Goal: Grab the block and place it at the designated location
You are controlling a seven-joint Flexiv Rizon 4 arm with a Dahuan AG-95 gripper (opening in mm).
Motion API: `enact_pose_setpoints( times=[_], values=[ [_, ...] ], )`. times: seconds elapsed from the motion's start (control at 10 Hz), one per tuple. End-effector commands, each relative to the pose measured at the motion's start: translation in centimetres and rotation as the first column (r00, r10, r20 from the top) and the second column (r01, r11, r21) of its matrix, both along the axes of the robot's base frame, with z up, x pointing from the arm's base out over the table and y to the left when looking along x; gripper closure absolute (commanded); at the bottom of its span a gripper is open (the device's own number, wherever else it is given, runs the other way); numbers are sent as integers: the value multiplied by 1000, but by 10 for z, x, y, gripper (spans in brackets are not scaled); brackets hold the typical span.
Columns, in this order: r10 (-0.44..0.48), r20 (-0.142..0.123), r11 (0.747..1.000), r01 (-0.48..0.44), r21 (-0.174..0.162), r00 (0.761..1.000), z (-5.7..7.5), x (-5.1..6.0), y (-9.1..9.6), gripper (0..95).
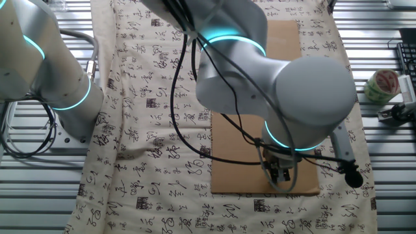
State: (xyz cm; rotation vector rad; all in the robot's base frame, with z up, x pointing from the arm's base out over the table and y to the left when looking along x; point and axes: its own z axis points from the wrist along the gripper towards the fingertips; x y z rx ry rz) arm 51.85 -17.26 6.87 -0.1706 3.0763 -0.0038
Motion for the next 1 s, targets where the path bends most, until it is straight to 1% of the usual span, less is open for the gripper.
enact_pose_setpoints(
  times=[0.1, 0.3, 0.4, 0.6, 1.0],
  values=[
    [14, 7, 1000, -14, 3, 1000, -1, 0, 0, 760],
    [17, 10, 1000, -17, 2, 1000, -1, 0, 0, 760],
    [22, 13, 1000, -22, 2, 1000, -1, 0, -2, 570],
    [43, 20, 999, -43, 2, 999, -3, 2, -6, 570],
    [36, 20, 999, -36, 7, 999, -4, 6, -8, 570]
  ],
)
